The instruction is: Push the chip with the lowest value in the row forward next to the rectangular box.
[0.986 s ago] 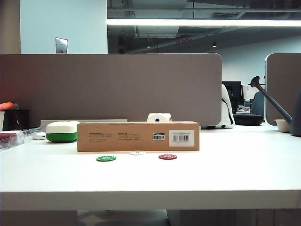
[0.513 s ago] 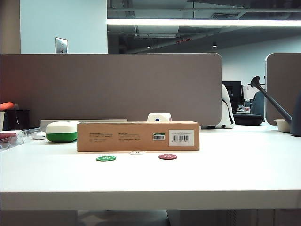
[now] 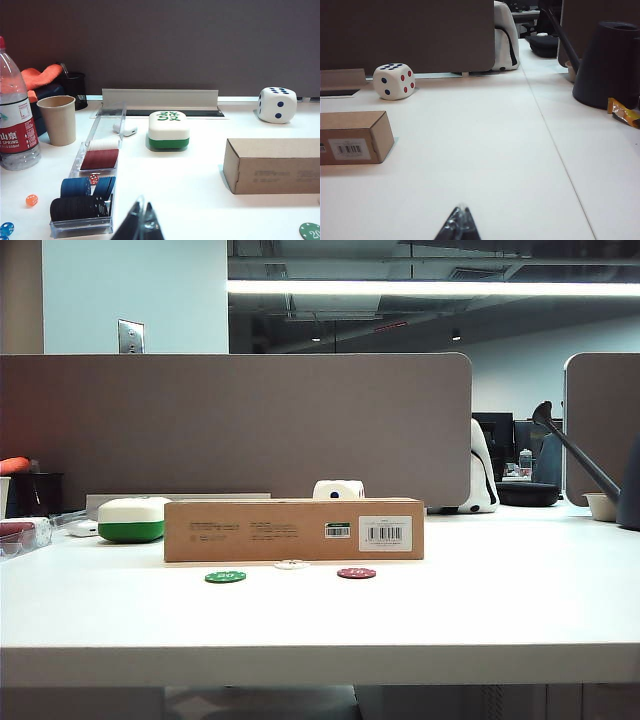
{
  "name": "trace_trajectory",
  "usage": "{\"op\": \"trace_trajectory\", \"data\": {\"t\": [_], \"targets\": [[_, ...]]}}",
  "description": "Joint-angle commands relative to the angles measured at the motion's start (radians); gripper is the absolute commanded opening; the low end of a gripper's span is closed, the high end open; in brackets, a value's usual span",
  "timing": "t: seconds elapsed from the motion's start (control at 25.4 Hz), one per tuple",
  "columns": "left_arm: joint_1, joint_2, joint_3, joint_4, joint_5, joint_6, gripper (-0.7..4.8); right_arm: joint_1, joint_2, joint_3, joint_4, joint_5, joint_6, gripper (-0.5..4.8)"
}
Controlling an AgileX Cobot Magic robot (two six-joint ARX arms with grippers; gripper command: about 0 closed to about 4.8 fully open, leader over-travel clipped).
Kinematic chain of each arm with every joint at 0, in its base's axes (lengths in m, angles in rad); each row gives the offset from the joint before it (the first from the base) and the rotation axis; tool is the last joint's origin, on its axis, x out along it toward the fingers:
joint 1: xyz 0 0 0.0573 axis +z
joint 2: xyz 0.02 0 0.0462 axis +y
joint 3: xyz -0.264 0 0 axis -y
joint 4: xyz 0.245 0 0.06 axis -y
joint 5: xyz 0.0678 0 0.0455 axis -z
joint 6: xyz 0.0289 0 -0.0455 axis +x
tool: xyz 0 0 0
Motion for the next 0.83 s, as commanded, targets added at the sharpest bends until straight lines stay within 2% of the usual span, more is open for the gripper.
{"op": "trace_trajectory", "data": {"t": [0.04, 0.83], "targets": [[0.000, 0.000, 0.005, 0.006, 0.004, 0.001, -0.05, -0.001, -0.001, -0.005, 0.014, 0.001, -0.002, -0.06], [0.000, 0.000, 0.005, 0.006, 0.004, 0.001, -0.05, -0.001, -0.001, -0.005, 0.008, 0.001, -0.003, -0.06]]}}
